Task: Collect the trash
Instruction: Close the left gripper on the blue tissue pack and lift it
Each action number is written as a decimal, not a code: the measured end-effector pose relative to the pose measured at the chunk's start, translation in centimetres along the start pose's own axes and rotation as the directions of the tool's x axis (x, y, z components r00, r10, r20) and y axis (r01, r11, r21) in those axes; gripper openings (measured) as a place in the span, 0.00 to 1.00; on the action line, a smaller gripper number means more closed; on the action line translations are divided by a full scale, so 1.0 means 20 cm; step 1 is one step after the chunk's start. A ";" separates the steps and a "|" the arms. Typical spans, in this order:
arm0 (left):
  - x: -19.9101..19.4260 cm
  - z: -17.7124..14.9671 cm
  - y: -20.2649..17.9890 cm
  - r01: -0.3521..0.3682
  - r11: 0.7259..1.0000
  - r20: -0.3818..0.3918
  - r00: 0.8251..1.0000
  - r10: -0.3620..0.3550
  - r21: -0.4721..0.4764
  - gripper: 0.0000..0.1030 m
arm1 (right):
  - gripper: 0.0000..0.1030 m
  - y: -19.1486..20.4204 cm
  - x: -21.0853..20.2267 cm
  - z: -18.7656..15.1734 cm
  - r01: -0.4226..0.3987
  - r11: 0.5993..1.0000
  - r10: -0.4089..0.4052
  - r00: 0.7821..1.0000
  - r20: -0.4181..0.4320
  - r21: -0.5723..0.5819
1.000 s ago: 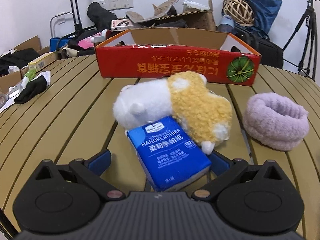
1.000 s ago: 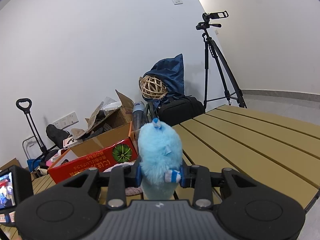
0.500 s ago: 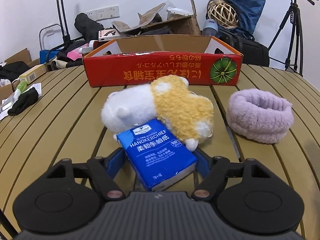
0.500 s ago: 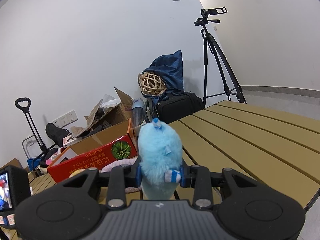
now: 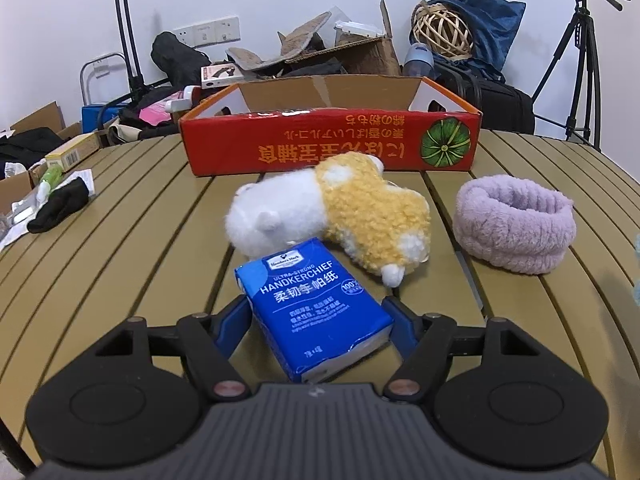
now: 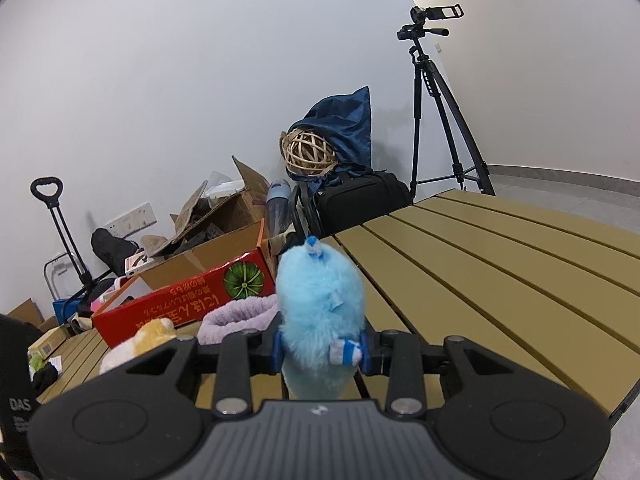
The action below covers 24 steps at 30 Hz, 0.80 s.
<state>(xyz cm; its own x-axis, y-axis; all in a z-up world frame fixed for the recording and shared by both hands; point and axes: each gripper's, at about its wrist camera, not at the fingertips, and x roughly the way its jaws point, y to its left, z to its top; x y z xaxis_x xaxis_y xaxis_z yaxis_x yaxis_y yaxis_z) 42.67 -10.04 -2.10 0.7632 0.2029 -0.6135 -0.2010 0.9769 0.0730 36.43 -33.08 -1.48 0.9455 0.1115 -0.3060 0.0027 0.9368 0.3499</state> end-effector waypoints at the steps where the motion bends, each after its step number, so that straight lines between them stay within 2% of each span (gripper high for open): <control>1: -0.01 0.00 0.01 -0.004 1.000 0.003 1.000 0.004 0.001 0.70 | 0.32 0.00 0.00 0.00 -0.002 1.000 0.002 1.000 0.001 -0.002; 12: -0.16 -0.03 0.08 -0.024 0.999 0.030 0.999 0.023 0.037 0.70 | 0.32 0.04 -0.07 -0.04 -0.036 0.998 0.036 0.999 -0.003 -0.041; 24: -0.44 -0.13 0.22 0.005 0.998 0.094 0.995 -0.011 0.061 0.70 | 0.32 0.12 -0.30 -0.13 -0.085 0.988 0.087 0.996 0.013 -0.127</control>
<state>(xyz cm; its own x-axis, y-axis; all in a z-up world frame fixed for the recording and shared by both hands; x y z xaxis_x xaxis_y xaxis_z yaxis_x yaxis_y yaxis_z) 33.52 -7.73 1.66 0.8200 0.1976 -0.5372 -0.1589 0.9802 0.1179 29.94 -30.64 -1.17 0.9462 0.1883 -0.2632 -0.1188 0.9586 0.2589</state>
